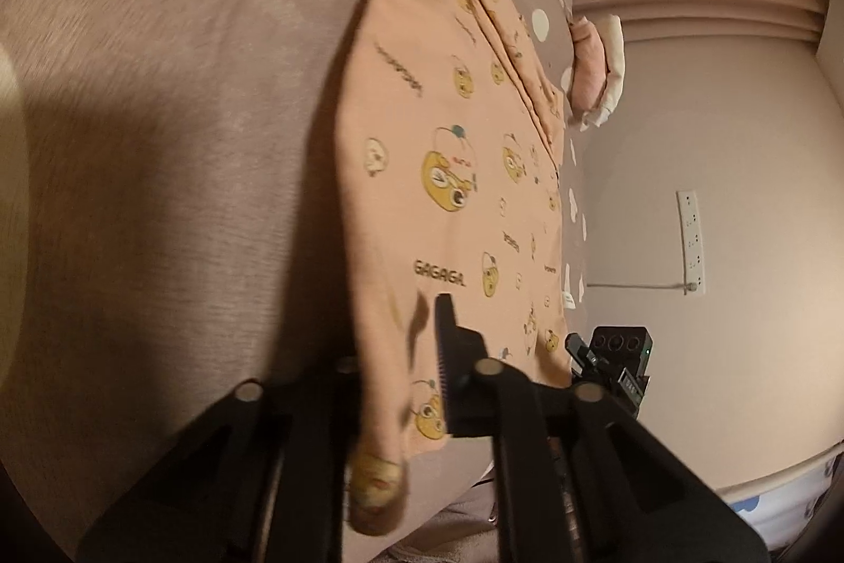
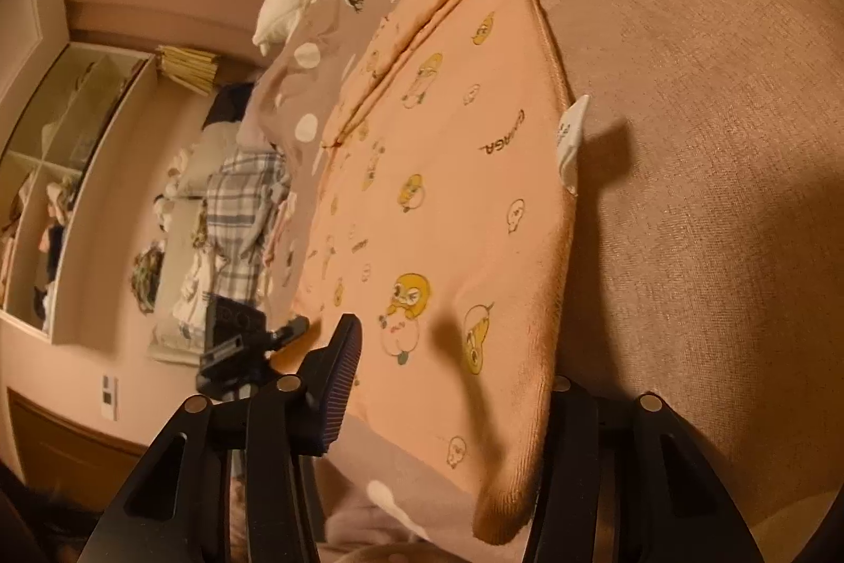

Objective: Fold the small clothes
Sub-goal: 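Grasp the shirt side edge with the left tool and fold it inward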

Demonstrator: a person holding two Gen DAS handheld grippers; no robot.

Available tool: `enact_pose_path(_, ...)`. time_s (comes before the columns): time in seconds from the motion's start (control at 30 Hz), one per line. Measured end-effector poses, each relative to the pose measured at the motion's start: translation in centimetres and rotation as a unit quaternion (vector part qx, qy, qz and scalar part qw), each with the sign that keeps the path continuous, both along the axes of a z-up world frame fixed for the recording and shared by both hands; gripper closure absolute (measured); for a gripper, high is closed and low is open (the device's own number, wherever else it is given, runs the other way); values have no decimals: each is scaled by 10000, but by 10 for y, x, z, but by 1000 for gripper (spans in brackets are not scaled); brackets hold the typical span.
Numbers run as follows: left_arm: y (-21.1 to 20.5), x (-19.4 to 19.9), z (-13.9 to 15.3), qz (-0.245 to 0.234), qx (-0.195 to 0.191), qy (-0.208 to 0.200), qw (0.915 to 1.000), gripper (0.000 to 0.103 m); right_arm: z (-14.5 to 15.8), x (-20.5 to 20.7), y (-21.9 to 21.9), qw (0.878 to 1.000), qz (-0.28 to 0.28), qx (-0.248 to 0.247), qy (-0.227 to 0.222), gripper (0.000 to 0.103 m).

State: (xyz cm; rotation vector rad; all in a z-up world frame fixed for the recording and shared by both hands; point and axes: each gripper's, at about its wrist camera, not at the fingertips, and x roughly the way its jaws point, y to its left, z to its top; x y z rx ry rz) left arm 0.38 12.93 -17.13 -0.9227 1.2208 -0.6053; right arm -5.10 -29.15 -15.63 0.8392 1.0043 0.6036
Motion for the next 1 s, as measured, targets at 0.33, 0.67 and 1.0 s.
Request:
enact_pose_path(0.33,7,-6,3,20,-465,-179,9988,103,-4,2,9,9991,-13,-311,-296,94)
enact_pose_path(0.67,4,-7,25,164,-1142,-682,9910,103,26,4,3,9926,-90,470,-1114,96)
enact_pose_path(1.0,7,-20,77,343,-1409,-1786,9732,103,51,-7,7,9836,-285,530,-1699,98)
